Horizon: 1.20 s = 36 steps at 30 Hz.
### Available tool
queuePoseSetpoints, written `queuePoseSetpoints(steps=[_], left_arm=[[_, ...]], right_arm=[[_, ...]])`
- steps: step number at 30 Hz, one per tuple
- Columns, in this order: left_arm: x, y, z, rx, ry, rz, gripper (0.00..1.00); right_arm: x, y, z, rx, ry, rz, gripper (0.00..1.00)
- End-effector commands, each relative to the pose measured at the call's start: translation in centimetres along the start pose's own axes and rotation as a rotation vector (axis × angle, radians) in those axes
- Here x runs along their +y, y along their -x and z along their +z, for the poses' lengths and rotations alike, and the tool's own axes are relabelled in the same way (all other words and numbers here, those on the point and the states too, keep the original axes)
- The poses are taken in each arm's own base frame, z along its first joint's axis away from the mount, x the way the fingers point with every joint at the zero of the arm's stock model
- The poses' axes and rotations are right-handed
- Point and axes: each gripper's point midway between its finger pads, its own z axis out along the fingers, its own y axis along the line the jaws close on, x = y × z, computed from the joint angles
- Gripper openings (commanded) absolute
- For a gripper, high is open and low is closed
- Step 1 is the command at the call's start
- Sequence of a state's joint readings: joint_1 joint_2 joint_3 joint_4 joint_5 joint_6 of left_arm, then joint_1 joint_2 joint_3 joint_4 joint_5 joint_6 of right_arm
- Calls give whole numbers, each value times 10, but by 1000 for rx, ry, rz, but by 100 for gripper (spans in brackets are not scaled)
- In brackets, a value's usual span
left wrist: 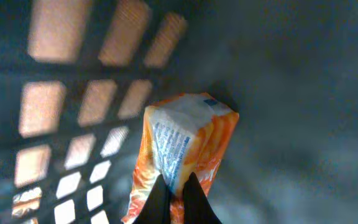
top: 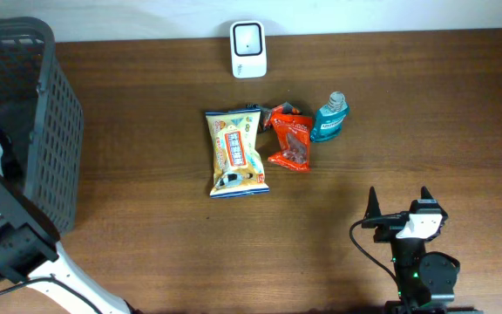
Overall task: Scan the item barcode
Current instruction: 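Grasp the small orange box in the basket and place it on table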
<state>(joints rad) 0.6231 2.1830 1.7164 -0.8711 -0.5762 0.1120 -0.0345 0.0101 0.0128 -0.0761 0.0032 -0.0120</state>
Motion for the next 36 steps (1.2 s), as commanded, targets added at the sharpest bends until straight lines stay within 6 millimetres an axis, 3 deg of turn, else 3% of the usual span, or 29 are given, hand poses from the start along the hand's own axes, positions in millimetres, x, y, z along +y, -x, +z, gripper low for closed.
queuePoseSetpoints(steps=[1, 3, 4, 5, 6, 7, 10, 12, 15, 16, 17, 21, 23, 24, 27, 28, 29, 32, 34, 36], left_arm=[[-20, 13, -59, -110, -67, -115, 0], [-18, 30, -120, -261, -96, -170, 0], [-14, 40, -166, -381, -126, -196, 0], [-14, 48, -228, -540, -222, -224, 0], [-12, 48, -259, -615, -273, -235, 0], [-2, 43, -299, -712, -327, -260, 0], [34, 9, -387, -910, -465, -361, 0], [10, -29, -439, -972, -758, -226, 0], [-63, -102, -500, -867, -1274, 108, 0], [-86, -124, -509, -802, -1363, 208, 0], [-111, -139, -505, -726, -1374, 277, 0], [-237, -176, -427, -414, -1225, 491, 0], [-303, -192, -398, -315, -1200, 590, 0], [-337, -197, -391, -288, -1205, 613, 0], [-391, -204, -389, -246, -1246, 560, 0], [-404, -209, -391, -256, -1258, 578, 34], [-408, -212, -391, -258, -1260, 586, 87], [-404, -204, -390, -281, -1246, 575, 89], [-388, -191, -398, -317, -1257, 551, 89], [-334, -171, -431, -472, -1272, 565, 91]], right_arm=[[1, -3, 0, 6, 0, -8, 98], [1, -3, 0, 6, 0, -8, 99], [1, -3, 0, 6, 0, -8, 99], [1, -3, 0, 6, 0, -8, 99], [1, -3, 0, 6, 0, -8, 99], [1, -3, 0, 6, 0, -8, 99], [1, -3, 0, 6, 0, -8, 98], [1, -3, 0, 6, 0, -8, 98], [1, -3, 0, 6, 0, -8, 99], [1, -3, 0, 6, 0, -8, 98], [1, -3, 0, 6, 0, -8, 98], [1, -3, 0, 6, 0, -8, 99], [1, -3, 0, 6, 0, -8, 99], [1, -3, 0, 6, 0, -8, 98], [1, -3, 0, 6, 0, -8, 99], [1, -3, 0, 6, 0, -8, 98], [1, -3, 0, 6, 0, -8, 99], [1, -3, 0, 6, 0, -8, 99], [1, -3, 0, 6, 0, -8, 98], [1, -3, 0, 6, 0, -8, 98]])
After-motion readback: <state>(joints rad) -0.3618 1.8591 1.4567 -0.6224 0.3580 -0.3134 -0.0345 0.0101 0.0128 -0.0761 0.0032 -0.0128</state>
